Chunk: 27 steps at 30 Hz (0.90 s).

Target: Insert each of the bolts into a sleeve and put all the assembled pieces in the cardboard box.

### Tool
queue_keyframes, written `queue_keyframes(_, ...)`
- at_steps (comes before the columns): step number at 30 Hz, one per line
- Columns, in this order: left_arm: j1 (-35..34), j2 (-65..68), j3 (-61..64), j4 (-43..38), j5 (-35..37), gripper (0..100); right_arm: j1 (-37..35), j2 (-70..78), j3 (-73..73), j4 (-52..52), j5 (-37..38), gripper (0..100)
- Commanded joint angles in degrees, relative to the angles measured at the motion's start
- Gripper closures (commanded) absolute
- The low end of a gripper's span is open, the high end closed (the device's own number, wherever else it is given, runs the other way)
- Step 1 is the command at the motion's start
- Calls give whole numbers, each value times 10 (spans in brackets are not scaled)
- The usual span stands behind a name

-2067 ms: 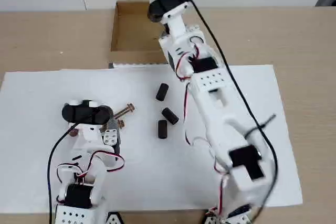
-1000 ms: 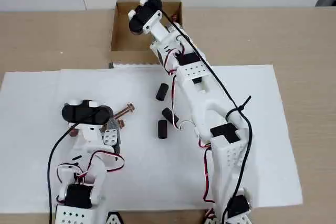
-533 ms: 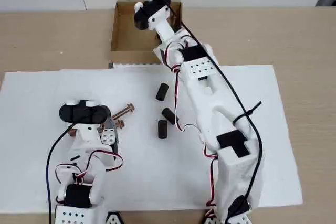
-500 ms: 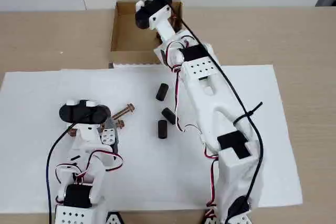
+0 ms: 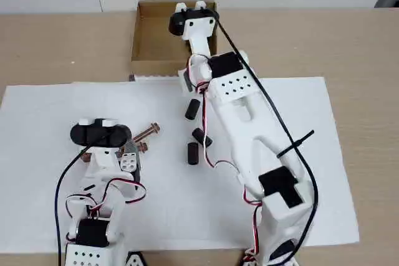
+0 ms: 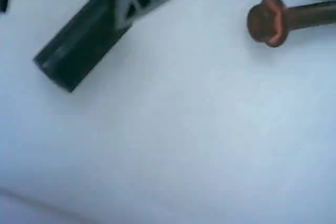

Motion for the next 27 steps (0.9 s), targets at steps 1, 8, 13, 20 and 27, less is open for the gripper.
queue_keyframes(1, -2, -3, -3, 4, 2, 995, -5, -43, -29, 25, -47, 877)
queue_keyframes(8, -2, -3, -3, 4, 2, 995, -6, -33, -29, 73, -105, 876)
queue_keyframes(13, -2, -3, -3, 4, 2, 995, -7, -1, -30, 66, -109, 876)
queue_keyframes(20, -2, -3, -3, 4, 2, 995, -16, 74, -93, 67, -135, 876)
queue_keyframes(27, -2, -3, -3, 4, 2, 995, -34, 153, -149, 67, -139, 876)
